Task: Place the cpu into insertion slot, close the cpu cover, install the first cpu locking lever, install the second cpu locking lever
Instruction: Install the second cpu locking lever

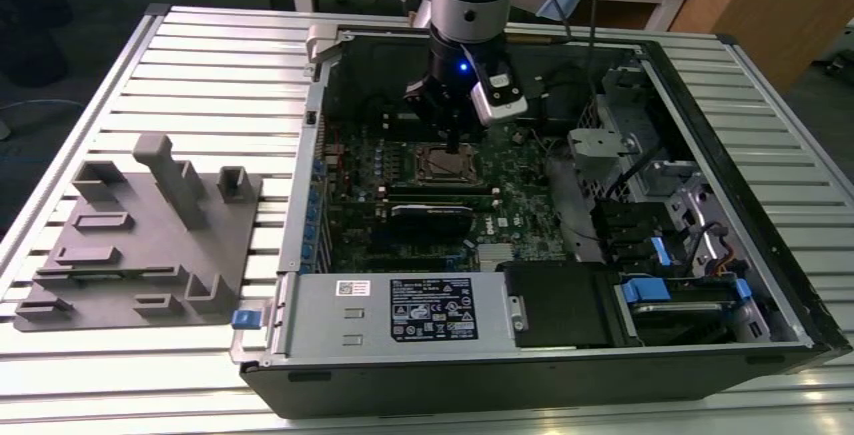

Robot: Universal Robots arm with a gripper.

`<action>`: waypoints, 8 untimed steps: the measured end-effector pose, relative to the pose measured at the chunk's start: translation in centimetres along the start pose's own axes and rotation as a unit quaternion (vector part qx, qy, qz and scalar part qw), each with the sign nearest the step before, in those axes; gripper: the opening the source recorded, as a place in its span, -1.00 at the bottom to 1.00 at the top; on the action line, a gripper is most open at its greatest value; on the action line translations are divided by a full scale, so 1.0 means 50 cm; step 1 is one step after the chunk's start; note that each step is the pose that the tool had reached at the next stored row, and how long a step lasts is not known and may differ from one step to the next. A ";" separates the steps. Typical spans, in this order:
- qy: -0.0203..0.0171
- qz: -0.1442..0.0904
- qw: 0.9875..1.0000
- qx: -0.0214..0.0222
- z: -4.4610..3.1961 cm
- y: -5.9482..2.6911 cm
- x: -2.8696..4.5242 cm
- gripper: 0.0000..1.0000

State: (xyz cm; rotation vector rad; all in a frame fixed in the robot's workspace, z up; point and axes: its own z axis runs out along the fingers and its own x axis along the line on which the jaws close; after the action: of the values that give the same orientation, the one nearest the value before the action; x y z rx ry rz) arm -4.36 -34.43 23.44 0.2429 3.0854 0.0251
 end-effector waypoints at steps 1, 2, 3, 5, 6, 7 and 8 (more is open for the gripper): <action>0.000 0.000 1.000 0.000 0.000 0.000 0.000 -0.79; 0.000 0.000 1.000 0.000 0.000 0.000 0.000 -0.79; 0.000 0.000 1.000 0.000 0.000 0.000 0.000 -0.79; 0.000 0.000 1.000 0.000 0.000 -0.002 0.000 -0.79; 0.000 0.000 1.000 0.000 0.000 -0.002 0.000 -0.79; 0.000 0.000 1.000 0.000 0.000 -0.003 0.000 -0.79; 0.000 0.000 1.000 0.000 0.000 -0.004 -0.001 -0.79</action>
State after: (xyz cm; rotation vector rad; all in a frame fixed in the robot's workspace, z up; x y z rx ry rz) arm -4.36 -34.64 23.44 0.2429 3.0853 0.0253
